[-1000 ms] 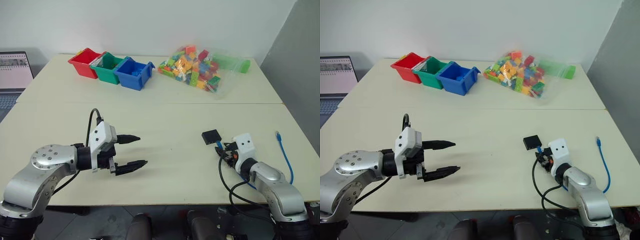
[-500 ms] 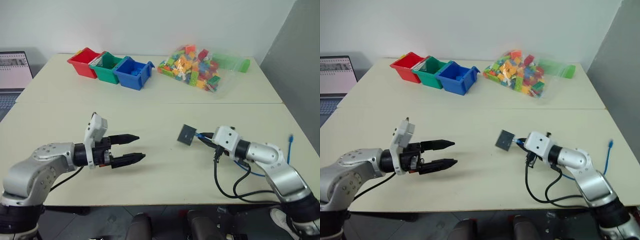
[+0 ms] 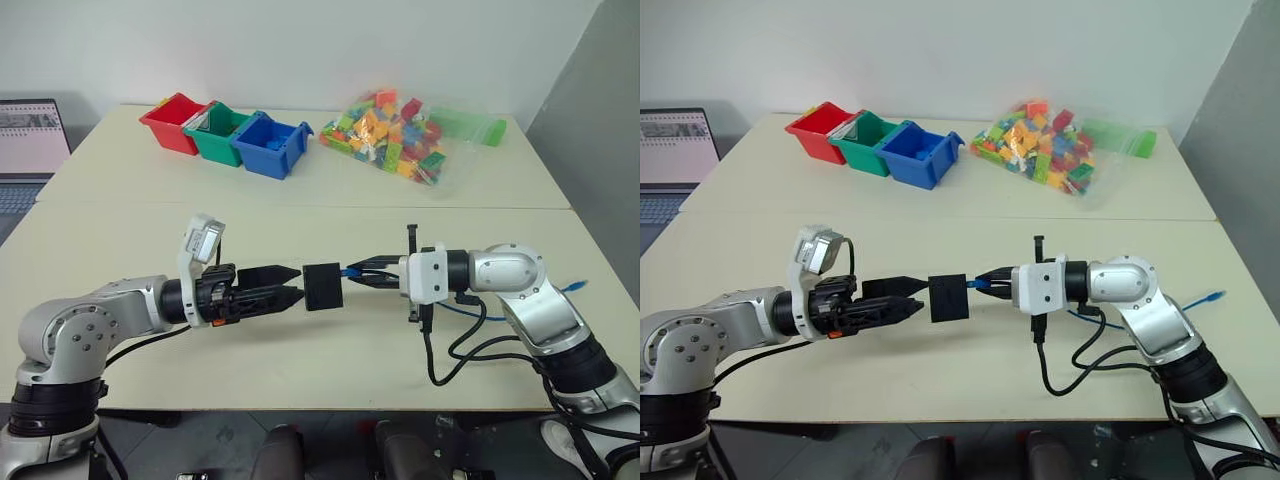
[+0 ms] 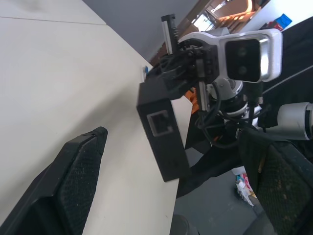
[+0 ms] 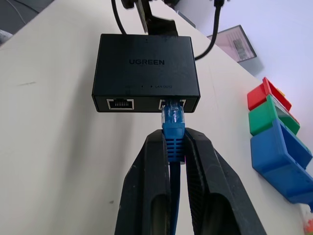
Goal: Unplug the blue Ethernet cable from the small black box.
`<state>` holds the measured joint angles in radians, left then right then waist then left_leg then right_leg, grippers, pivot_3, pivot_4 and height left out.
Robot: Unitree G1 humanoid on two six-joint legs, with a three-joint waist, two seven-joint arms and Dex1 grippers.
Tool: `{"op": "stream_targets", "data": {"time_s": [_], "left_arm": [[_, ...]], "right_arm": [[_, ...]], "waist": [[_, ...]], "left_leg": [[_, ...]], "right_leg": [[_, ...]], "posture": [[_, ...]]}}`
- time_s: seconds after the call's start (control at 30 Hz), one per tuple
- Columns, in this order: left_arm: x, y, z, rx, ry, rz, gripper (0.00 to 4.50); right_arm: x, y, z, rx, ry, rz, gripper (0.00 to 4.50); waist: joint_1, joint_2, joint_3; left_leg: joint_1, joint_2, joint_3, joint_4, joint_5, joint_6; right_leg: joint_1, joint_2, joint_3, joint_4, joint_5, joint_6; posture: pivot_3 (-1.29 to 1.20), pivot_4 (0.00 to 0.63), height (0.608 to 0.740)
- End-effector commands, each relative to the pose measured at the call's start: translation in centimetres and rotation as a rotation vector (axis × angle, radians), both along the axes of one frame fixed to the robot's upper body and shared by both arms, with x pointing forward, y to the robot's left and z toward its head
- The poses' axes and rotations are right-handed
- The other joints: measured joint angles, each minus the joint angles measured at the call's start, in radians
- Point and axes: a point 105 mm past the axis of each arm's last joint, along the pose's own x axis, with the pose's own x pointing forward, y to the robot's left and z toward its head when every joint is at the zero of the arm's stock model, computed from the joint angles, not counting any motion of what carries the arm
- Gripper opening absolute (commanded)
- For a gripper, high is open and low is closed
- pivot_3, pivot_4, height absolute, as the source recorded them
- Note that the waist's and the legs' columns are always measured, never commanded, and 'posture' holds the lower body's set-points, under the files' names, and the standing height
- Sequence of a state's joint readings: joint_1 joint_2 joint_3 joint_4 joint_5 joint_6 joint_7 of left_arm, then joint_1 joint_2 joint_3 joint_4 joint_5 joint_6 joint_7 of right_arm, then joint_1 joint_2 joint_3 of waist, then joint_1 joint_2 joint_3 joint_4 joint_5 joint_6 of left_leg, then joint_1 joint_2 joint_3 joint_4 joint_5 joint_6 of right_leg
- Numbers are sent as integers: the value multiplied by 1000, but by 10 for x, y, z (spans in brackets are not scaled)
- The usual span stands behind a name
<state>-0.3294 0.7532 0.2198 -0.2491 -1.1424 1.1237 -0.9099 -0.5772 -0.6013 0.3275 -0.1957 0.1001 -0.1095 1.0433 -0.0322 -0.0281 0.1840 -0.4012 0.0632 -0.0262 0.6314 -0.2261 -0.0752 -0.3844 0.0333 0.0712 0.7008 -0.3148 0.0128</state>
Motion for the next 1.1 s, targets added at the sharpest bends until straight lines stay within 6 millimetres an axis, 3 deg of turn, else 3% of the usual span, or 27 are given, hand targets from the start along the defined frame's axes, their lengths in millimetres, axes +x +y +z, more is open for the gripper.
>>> {"op": "stream_targets", "data": {"time_s": [0.03, 0.07, 0.23, 0.67, 0.83, 0.9, 0.97, 1.1], "left_arm": [[-1, -9, 4, -20, -4, -25, 4500], [-1, -10, 4, -23, 2, -28, 4500], [-3, -15, 3, -43, 30, -49, 3612], [1, -12, -1, -44, 48, -24, 776], [1, -12, -4, -31, 54, -19, 774], [0, -10, -5, -16, 52, -26, 774], [-2, -8, -7, 3, 47, -39, 774], [-7, -5, -11, 54, 20, -86, 774]], "right_arm": [[-5, 8, 15, 16, -55, 43, 162], [-6, 9, 16, 16, -57, 45, 162], [-8, 11, 17, 10, -75, 53, 162], [-8, 13, 19, 7, -111, 43, 161], [-13, 12, 14, -18, -100, 72, 161], [-19, 9, 13, -16, -32, 86, 862], [-21, 7, 14, 5, 31, 81, 1050], [-29, -1, 18, 67, 318, 53, 1943]], "waist": [[0, 0, 0], [0, 0, 0], [0, 0, 0], [0, 0, 0], [0, 0, 0], [0, 0, 0], [0, 0, 0], [0, 0, 0]], "left_leg": [[0, 0, 0, 0, 0, 0], [0, 0, 0, 0, 0, 0], [0, 0, 0, 0, 0, 0], [0, 0, 0, 0, 0, 0], [0, 0, 0, 0, 0, 0], [0, 0, 0, 0, 0, 0], [0, 0, 0, 0, 0, 0], [0, 0, 0, 0, 0, 0]], "right_leg": [[0, 0, 0, 0, 0, 0], [0, 0, 0, 0, 0, 0], [0, 0, 0, 0, 0, 0], [0, 0, 0, 0, 0, 0], [0, 0, 0, 0, 0, 0], [0, 0, 0, 0, 0, 0], [0, 0, 0, 0, 0, 0], [0, 0, 0, 0, 0, 0]], "posture": [[0, 150, 740], [0, 150, 740], [0, 150, 740], [0, 150, 740], [0, 150, 740], [0, 150, 740], [0, 150, 740], [0, 150, 740]]}}
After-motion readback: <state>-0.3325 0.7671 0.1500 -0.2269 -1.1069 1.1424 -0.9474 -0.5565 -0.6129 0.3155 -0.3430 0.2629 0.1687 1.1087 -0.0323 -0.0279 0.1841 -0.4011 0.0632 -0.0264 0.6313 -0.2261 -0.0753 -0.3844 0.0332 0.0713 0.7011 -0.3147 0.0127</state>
